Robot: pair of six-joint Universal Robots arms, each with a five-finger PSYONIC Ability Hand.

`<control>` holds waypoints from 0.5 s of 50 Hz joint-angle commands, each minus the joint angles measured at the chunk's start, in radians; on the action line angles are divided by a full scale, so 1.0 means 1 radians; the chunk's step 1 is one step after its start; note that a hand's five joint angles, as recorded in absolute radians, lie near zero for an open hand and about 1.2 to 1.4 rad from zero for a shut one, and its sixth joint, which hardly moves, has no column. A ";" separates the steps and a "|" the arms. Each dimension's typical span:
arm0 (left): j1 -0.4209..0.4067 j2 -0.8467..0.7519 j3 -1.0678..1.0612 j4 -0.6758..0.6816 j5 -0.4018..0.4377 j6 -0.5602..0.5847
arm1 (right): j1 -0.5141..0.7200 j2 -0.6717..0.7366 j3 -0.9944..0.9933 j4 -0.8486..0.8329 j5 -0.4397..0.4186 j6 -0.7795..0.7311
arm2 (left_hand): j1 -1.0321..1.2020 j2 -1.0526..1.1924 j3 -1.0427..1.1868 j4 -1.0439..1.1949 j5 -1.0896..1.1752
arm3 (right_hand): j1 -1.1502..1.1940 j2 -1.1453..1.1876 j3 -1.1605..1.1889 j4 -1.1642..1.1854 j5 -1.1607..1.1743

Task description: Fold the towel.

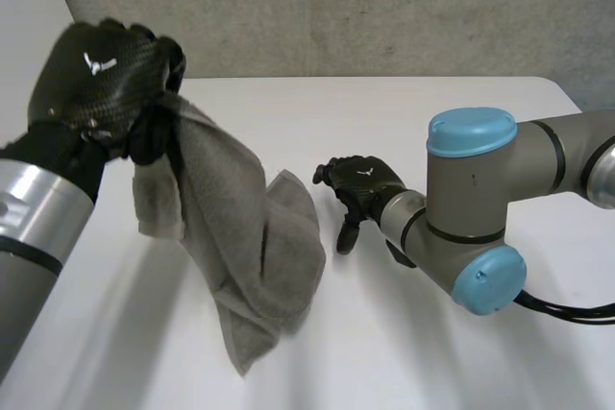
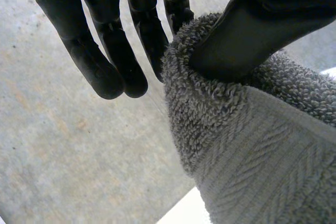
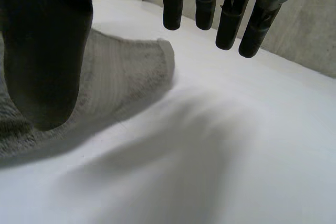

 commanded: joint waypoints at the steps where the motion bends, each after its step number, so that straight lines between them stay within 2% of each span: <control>1: 0.001 0.023 -0.093 0.014 0.020 -0.002 | -0.004 -0.011 -0.062 0.005 -0.065 -0.114 | -0.018 -0.090 -0.147 -0.120 -0.251 | -0.016 -0.014 -0.011 -0.015 0.009; 5: 0.001 0.039 -0.124 0.014 0.030 0.000 | -0.004 0.006 -0.120 0.021 -0.123 -0.125 | -0.018 -0.090 -0.147 -0.120 -0.251 | -0.022 -0.020 -0.017 -0.021 0.003; 7: 0.001 0.049 -0.137 0.013 0.030 -0.002 | 0.002 0.053 -0.175 0.034 -0.172 -0.128 | -0.018 -0.090 -0.147 -0.120 -0.251 | -0.022 -0.020 -0.017 -0.021 0.003; 9: 0.001 0.080 -0.163 0.013 0.031 -0.002 | 0.011 0.087 -0.211 0.043 -0.185 -0.132 | -0.018 -0.090 -0.147 -0.120 -0.251 | -0.022 -0.020 -0.017 -0.021 0.003; 21: 0.001 0.178 -0.226 0.013 0.031 -0.002 | 0.091 0.331 -0.495 0.157 -0.183 -0.287 | -0.018 -0.090 -0.147 -0.120 -0.251 | -0.016 -0.014 -0.011 -0.015 0.009; 24: 0.001 0.190 -0.232 0.013 0.031 -0.002 | 0.109 0.404 -0.587 0.202 -0.174 -0.333 | -0.018 -0.090 -0.147 -0.120 -0.251 | 0.045 0.047 0.051 0.047 0.070; 25: 0.001 0.195 -0.234 0.013 0.031 -0.002 | 0.114 0.432 -0.632 0.224 -0.168 -0.344 | -0.018 -0.090 -0.147 -0.120 -0.251 | 0.156 0.158 0.161 0.157 0.181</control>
